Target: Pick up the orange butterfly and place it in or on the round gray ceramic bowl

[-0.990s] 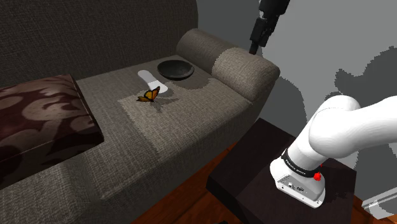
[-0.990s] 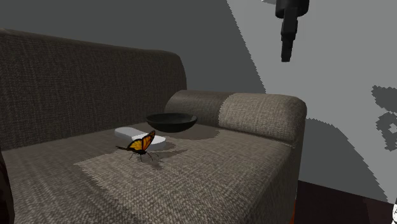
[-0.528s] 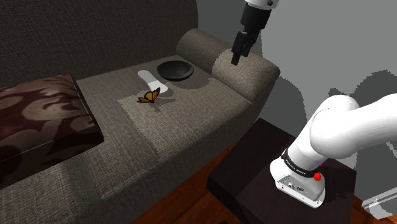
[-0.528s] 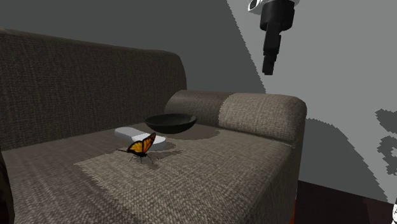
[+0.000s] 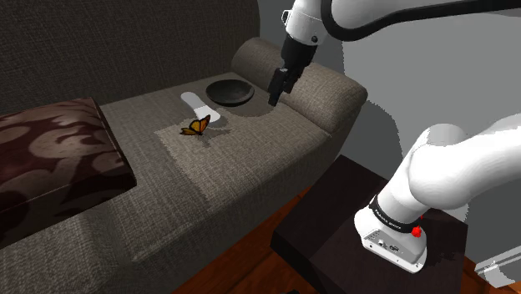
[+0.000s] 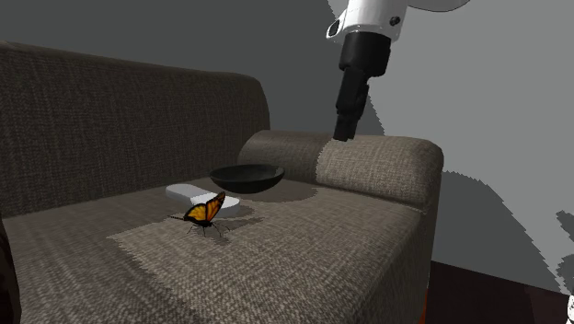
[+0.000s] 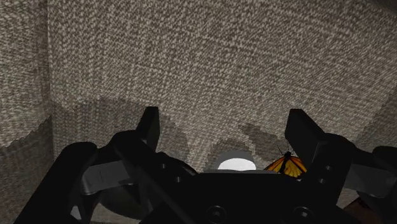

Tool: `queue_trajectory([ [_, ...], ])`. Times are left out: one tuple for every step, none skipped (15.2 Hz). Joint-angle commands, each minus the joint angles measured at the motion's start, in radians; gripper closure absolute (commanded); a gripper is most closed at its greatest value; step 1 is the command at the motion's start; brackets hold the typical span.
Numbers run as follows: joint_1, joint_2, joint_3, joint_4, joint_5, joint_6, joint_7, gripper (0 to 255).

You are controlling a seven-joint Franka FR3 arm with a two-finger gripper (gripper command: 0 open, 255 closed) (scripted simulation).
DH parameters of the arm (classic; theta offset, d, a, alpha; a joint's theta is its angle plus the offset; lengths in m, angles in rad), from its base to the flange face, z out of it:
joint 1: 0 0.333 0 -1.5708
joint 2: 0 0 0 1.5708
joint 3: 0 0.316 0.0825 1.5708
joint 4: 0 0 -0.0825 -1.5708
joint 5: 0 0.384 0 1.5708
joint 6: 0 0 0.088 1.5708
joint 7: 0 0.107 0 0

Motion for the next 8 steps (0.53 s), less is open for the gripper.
queue_trajectory([
  [0.013, 0.049, 0.023, -0.008, 0.014, 0.088, 0.01, 0],
  [0.019, 0.074, 0.035, -0.009, 0.02, 0.128, 0.015, 0],
  [0.025, 0.1, 0.047, -0.009, 0.024, 0.169, 0.021, 0],
  [0.03, 0.127, 0.059, -0.007, 0.028, 0.208, 0.027, 0],
  [0.035, 0.155, 0.071, -0.004, 0.03, 0.248, 0.033, 0],
  [0.039, 0.184, 0.084, 0.001, 0.032, 0.286, 0.04, 0],
  [0.042, 0.214, 0.096, 0.007, 0.032, 0.324, 0.047, 0],
  [0.045, 0.245, 0.109, 0.015, 0.03, 0.362, 0.055, 0],
])
